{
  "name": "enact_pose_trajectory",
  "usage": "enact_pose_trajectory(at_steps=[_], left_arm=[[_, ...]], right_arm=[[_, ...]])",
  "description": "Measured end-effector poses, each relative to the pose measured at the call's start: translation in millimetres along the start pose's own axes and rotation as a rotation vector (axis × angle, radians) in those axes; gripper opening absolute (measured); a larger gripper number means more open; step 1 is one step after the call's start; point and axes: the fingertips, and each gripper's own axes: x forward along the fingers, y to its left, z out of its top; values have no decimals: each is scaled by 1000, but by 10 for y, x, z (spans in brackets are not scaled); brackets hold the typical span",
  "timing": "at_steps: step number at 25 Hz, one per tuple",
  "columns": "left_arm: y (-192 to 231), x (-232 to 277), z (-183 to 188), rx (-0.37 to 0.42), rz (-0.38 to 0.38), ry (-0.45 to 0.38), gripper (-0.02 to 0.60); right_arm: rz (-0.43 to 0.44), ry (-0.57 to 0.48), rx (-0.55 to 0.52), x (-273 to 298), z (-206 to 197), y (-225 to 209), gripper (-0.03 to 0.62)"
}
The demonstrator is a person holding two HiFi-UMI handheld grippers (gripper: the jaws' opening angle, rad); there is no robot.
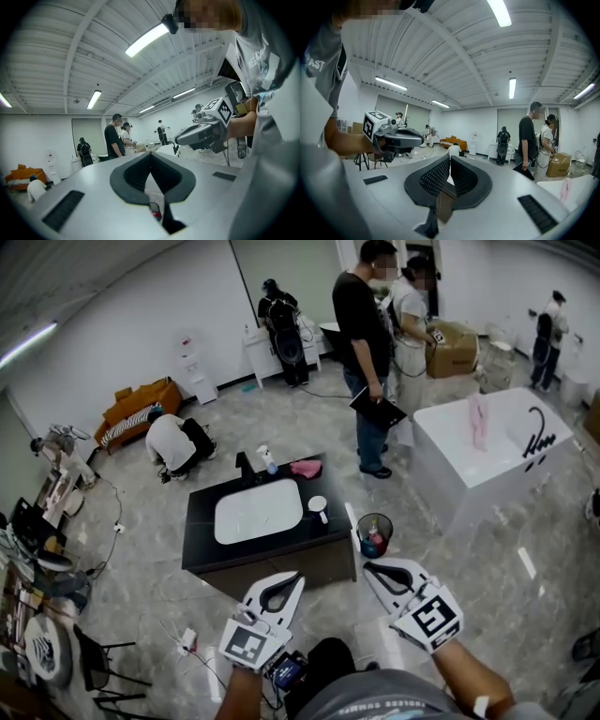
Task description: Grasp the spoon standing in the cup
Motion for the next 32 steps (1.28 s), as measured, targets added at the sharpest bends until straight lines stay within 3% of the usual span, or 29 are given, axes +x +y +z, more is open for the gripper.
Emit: enact_pose_trajectory(at_steps=[17,32], left_arm=[[704,427,-350,-37,-52,-33,2],[1519,710,-802,-85,-60,13,2]], right_arm=[[-63,46,-1,653,-107,-360,32],[-63,109,28,1597,-329,-618,32]])
